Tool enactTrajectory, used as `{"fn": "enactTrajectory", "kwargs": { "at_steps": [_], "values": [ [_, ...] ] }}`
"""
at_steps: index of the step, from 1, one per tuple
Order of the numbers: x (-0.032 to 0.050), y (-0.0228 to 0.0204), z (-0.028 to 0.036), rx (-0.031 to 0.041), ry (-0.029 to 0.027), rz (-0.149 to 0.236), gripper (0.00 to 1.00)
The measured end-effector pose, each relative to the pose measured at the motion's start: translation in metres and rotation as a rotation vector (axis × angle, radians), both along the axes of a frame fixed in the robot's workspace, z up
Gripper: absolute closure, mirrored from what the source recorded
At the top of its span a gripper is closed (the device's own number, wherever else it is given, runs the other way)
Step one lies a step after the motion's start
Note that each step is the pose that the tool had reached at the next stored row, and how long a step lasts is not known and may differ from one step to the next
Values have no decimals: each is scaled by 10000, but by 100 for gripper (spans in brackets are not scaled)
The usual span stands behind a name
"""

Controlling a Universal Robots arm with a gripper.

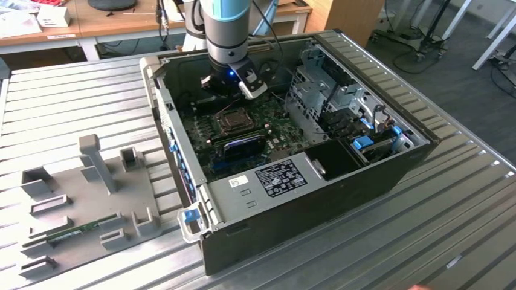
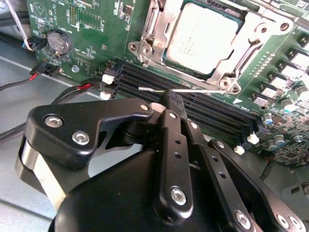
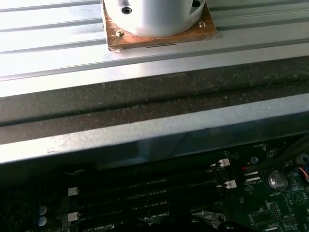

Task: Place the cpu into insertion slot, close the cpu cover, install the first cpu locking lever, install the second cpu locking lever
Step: 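Install the first cpu locking lever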

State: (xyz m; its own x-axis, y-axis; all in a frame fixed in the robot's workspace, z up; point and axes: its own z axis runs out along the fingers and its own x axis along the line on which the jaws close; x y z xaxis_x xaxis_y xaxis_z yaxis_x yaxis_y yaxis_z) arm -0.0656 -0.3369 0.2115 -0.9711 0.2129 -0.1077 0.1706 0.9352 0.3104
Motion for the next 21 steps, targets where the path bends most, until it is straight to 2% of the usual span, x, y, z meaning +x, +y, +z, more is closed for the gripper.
{"fn": "enactTrajectory", "kwargs": {
  "at_steps": [12, 14, 21],
  "values": [
    [0, -1, -33, -32, -3, 1, 89],
    [0, -1, -45, -60, -3, 1, 89],
    [0, 0, -94, -224, -7, -18, 89]
  ]
}}
